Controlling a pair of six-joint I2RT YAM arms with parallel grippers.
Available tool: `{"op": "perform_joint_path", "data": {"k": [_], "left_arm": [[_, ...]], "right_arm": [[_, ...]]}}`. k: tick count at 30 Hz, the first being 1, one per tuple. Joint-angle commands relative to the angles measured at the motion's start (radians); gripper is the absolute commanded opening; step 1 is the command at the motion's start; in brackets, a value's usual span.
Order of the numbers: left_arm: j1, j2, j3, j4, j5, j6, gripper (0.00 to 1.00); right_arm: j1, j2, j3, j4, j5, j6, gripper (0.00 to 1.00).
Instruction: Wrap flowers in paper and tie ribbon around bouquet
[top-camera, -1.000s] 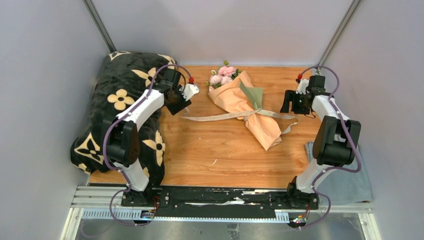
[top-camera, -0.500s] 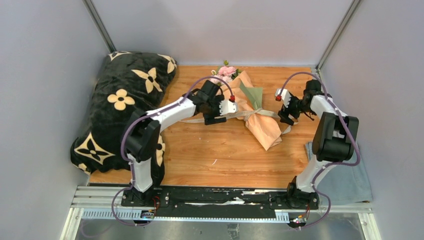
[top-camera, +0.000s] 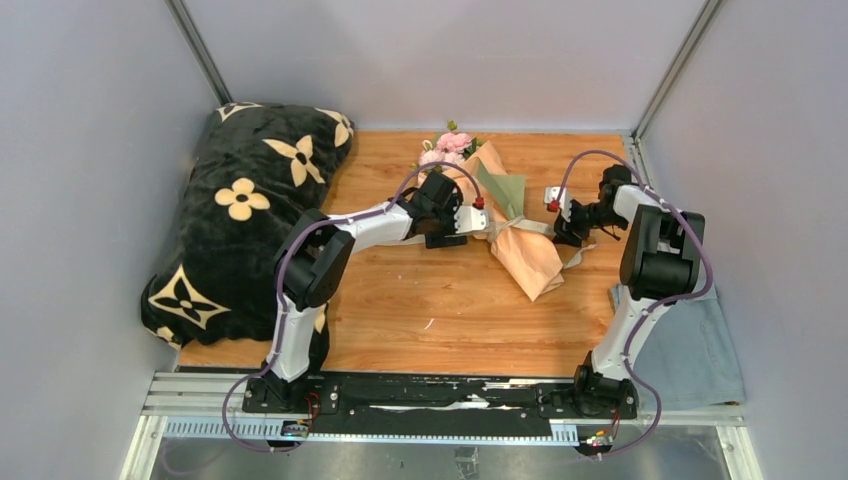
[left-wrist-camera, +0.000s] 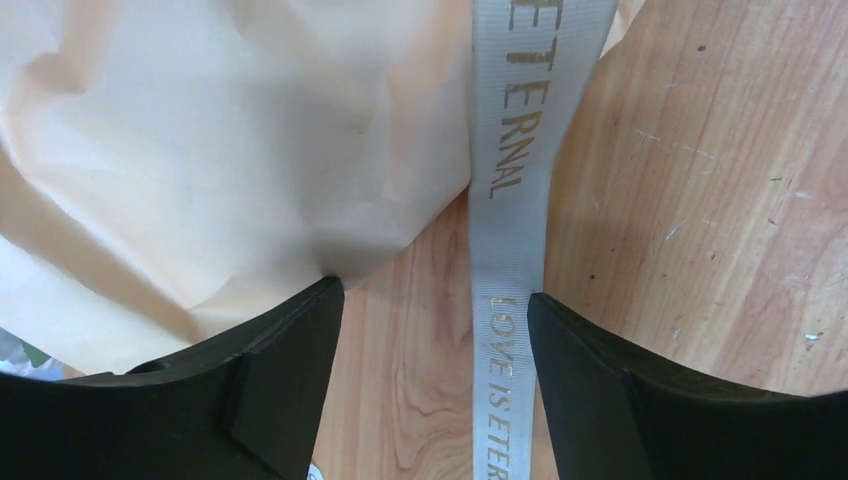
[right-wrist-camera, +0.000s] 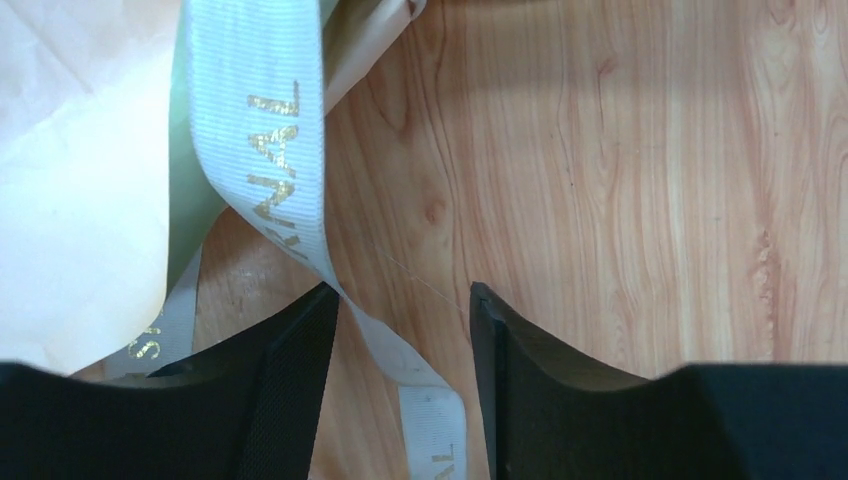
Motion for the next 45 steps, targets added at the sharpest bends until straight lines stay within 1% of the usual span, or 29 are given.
{"op": "perform_joint_path", "data": {"k": [1, 4, 6, 7, 9, 12, 14, 15, 16, 18, 20, 21, 22, 25, 26, 28, 30, 31, 33, 35, 38, 40, 43, 44, 45], "left_arm": [[-0.020, 0.044, 0.009, -0.079, 0.072, -0.018, 0.77], [-0.033, 0.065, 0.007, -0.061, 0.075, -0.056, 0.77], [-0.049, 0.089, 0.031, -0.061, 0.045, -0.082, 0.76], [-0.053, 0.101, 0.046, -0.068, 0.037, -0.096, 0.73], [-0.059, 0.120, 0.066, -0.085, 0.030, -0.116, 0.64], [-0.064, 0.126, 0.066, -0.109, 0.034, -0.106, 0.44], [-0.066, 0.124, 0.065, -0.134, 0.035, -0.102, 0.34], [-0.065, 0.121, 0.066, -0.153, 0.035, -0.105, 0.29], [-0.065, 0.114, 0.065, -0.194, 0.040, -0.099, 0.27], [-0.050, 0.070, 0.042, -0.228, 0.080, -0.088, 0.24], [-0.012, -0.001, 0.002, -0.249, 0.243, -0.081, 0.26], [0.006, -0.033, -0.011, -0.264, 0.284, -0.075, 0.28], [0.020, -0.059, -0.016, -0.290, 0.286, -0.053, 0.32], [0.037, -0.113, -0.012, -0.380, 0.199, 0.018, 0.44], [0.055, -0.132, -0.014, -0.415, 0.201, 0.038, 0.49], [0.113, -0.170, -0.017, -0.479, 0.255, 0.071, 0.61], [0.191, -0.205, -0.034, -0.511, 0.313, 0.100, 0.70], [0.227, -0.218, -0.050, -0.510, 0.321, 0.116, 0.73], [0.257, -0.235, -0.090, -0.474, 0.274, 0.136, 0.77], [0.255, -0.245, -0.135, -0.417, 0.236, 0.156, 0.78], [0.243, -0.258, -0.199, -0.343, 0.264, 0.167, 0.80], [0.220, -0.266, -0.214, -0.292, 0.273, 0.135, 0.80], [0.171, -0.272, -0.200, -0.138, 0.229, -0.179, 0.80], [0.171, -0.267, -0.193, -0.088, 0.238, -0.302, 0.80], [0.177, -0.260, -0.190, -0.060, 0.272, -0.391, 0.79]], "right_arm": [[0.008, 0.009, 0.004, -0.039, 0.009, -0.067, 0.48], [0.011, -0.014, -0.008, -0.022, 0.024, -0.071, 0.21], [0.017, -0.044, -0.035, 0.010, 0.042, -0.074, 0.03], [0.018, -0.063, -0.056, 0.036, 0.041, -0.073, 0.00], [0.022, -0.102, -0.101, 0.096, 0.026, -0.061, 0.00], [0.047, -0.133, -0.145, 0.157, 0.022, -0.015, 0.00], [0.087, -0.139, -0.159, 0.164, 0.042, -0.006, 0.00], [0.111, -0.142, -0.166, 0.169, 0.056, 0.005, 0.00], [0.138, -0.145, -0.175, 0.173, 0.067, 0.013, 0.00], [0.190, -0.154, -0.187, 0.172, 0.077, 0.021, 0.00], [0.274, -0.170, -0.200, 0.164, 0.093, 0.025, 0.00], [0.311, -0.178, -0.205, 0.164, 0.106, 0.033, 0.00], [0.355, -0.184, -0.207, 0.164, 0.116, 0.050, 0.00], [0.446, -0.192, -0.202, 0.157, 0.115, 0.145, 0.00], [0.477, -0.195, -0.202, 0.152, 0.112, 0.158, 0.00], [0.531, -0.208, -0.212, 0.152, 0.093, 0.202, 0.00], [0.560, -0.220, -0.222, 0.158, 0.041, 0.249, 0.00], [0.567, -0.226, -0.226, 0.169, 0.009, 0.290, 0.00], [0.581, -0.237, -0.232, 0.199, -0.045, 0.346, 0.00], [0.594, -0.244, -0.232, 0.232, -0.084, 0.400, 0.00], [0.599, -0.251, -0.235, 0.294, -0.102, 0.519, 0.00], [0.599, -0.258, -0.241, 0.300, -0.110, 0.572, 0.00], [0.598, -0.280, -0.263, 0.329, -0.092, 0.643, 0.00], [0.598, -0.287, -0.273, 0.342, -0.073, 0.666, 0.00], [0.598, -0.296, -0.283, 0.354, -0.060, 0.687, 0.00]]}}
